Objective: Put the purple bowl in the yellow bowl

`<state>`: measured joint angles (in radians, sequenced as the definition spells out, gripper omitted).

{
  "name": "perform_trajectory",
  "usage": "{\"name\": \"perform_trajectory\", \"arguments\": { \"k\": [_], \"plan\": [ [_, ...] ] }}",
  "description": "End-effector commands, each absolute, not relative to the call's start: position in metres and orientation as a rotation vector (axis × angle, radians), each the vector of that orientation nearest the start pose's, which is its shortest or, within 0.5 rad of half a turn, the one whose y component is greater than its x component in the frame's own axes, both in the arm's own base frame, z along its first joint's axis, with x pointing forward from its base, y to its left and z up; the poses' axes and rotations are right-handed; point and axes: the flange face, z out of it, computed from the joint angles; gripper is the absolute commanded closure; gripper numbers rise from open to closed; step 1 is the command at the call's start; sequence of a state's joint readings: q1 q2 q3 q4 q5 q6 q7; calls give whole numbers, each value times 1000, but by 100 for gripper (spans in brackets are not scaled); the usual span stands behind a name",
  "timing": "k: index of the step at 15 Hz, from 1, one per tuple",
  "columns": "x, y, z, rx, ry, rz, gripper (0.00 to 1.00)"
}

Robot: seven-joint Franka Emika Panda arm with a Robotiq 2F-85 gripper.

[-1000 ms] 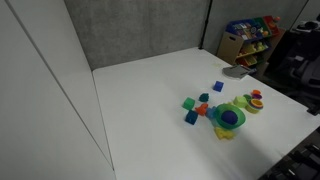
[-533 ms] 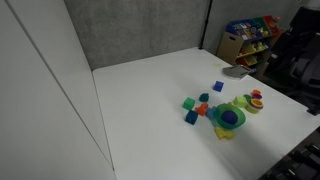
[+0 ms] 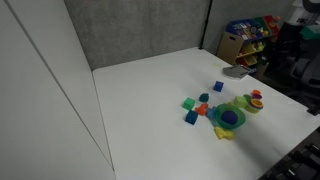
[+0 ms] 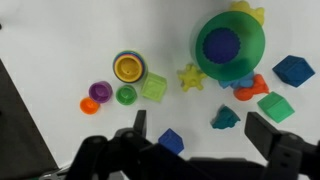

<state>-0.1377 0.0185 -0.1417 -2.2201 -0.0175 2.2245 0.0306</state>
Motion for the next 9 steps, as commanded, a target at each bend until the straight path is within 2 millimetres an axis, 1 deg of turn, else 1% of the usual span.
{"name": "perform_trajectory", "arguments": {
  "k": [1,4,5,6,7,8,9],
  "plan": [
    [528,-200,332,-3103,624,44,0],
    [535,-242,302,-3077,778,44,0],
    [537,-252,295,-3066,811,47,0],
    [538,-259,288,-3056,825,64,0],
    [539,-262,285,-3039,825,86,0],
    [527,-254,286,-3068,795,79,0],
    [529,-257,281,-3065,804,88,0]
  ]
}}
